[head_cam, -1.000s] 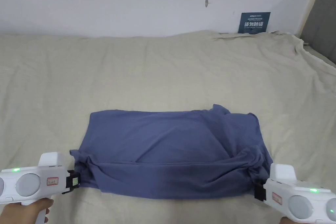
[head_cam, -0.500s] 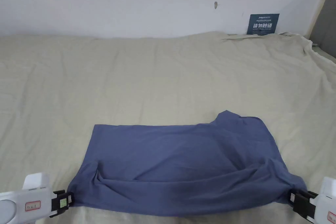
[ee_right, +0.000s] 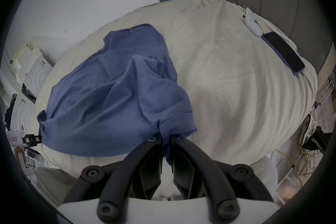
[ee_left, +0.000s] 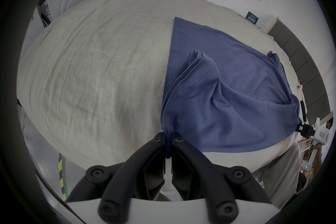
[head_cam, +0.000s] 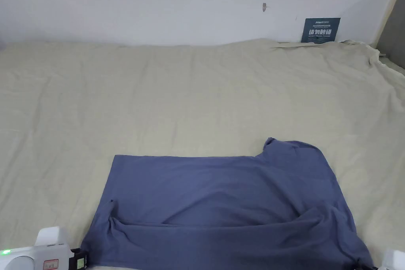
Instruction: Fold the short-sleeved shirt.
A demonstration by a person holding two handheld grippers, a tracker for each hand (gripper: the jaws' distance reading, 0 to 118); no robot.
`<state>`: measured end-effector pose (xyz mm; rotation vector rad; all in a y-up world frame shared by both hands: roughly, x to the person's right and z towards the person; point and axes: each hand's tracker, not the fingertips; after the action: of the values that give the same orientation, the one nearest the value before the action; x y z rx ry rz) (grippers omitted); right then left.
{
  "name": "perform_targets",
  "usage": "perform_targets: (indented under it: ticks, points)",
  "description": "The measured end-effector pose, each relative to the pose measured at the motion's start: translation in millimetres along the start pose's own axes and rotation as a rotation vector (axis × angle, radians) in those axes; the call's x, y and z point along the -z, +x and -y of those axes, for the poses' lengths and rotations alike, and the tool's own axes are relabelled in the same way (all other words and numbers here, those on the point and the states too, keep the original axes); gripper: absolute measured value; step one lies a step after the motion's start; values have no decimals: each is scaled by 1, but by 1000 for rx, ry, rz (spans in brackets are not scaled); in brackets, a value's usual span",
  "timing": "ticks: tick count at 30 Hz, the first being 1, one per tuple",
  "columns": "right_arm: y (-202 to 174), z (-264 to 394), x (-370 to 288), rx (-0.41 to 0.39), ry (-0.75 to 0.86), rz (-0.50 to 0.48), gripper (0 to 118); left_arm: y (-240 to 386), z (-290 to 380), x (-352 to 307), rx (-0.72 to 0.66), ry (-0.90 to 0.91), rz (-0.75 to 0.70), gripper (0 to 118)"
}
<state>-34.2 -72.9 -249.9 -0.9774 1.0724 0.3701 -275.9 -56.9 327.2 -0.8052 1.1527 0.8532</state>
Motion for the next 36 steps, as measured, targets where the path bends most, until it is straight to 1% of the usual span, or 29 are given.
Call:
perform_targets:
  ticks: [4, 5, 6, 7, 8, 9, 10, 11, 12, 15, 18, 19, 23, 25, 27, 28, 29, 30, 31, 32, 33, 34, 35, 36]
  points:
    - [-2, -2, -2, -5, 1, 7, 8, 5, 0, -3, -34, 3, -5, 3]
    - [-3, -4, -5, -5, -2, 10, 11, 8, -1, -6, -33, 5, 1, 5]
    - [-5, -6, -9, -6, 0, 16, 21, 11, -2, -10, -27, 11, 16, 18]
    - [-6, -8, -13, -10, 6, 19, 33, 14, -4, -14, -25, 18, 6, 32]
    - [-8, -10, -19, -12, 20, 19, 48, 15, -4, -20, -20, 28, -6, 52]
    - [-9, -14, -27, -8, 42, 12, 69, 18, -6, -25, -18, 51, -25, 77]
    - [-12, -19, -35, -4, 71, 3, 79, 22, -9, -31, -12, 78, -40, 92]
    - [-15, -24, -43, -6, 103, -11, 84, 25, -12, -37, -7, 114, -43, 102]
    - [-20, -32, -54, -13, 144, -29, 84, 24, -18, -40, -5, 152, -37, 107]
    - [-36, -53, -82, -40, 244, -58, 86, 39, -33, -68, -5, 254, -35, 107]
    - [-57, -73, -106, -72, 337, -89, 93, 56, -47, -96, -1, 379, -23, 107]
    - [-63, -79, -111, -78, 357, -97, 94, 60, -50, -103, 4, 417, -22, 108]
    - [-88, -98, -130, -117, 450, -125, 95, 72, -67, -114, 6, 536, -36, 113]
    - [-99, -102, -134, -131, 495, -114, 94, 83, -69, -120, 2, 578, -33, 116]
    - [-109, -103, -137, -147, 534, -95, 94, 89, -70, -124, 22, 597, -9, 114]
    - [-113, -103, -137, -152, 544, -88, 93, 92, -68, -123, 24, 617, -11, 111]
    - [-115, -103, -137, -156, 554, -86, 91, 95, -68, -122, 35, 634, -10, 105]
    - [-117, -103, -136, -162, 562, -87, 81, 99, -67, -121, 51, 654, -15, 89]
    - [-120, -104, -136, -167, 571, -89, 66, 104, -66, -118, 83, 674, -33, 72]
    - [-123, -104, -134, -167, 578, -85, 45, 108, -65, -116, 104, 676, -55, 49]
    - [-125, -104, -132, -166, 581, -78, 13, 112, -65, -113, 121, 673, -66, 23]
    - [-119, -107, -125, -168, 584, -77, 1, 113, -67, -110, 131, 655, -51, 13]
    - [-119, -108, -123, -169, 584, -89, 1, 114, -69, -107, 130, 630, -24, 4]
    - [-120, -110, -121, -172, 578, -95, 1, 111, -73, -98, 111, 602, 34, 0]
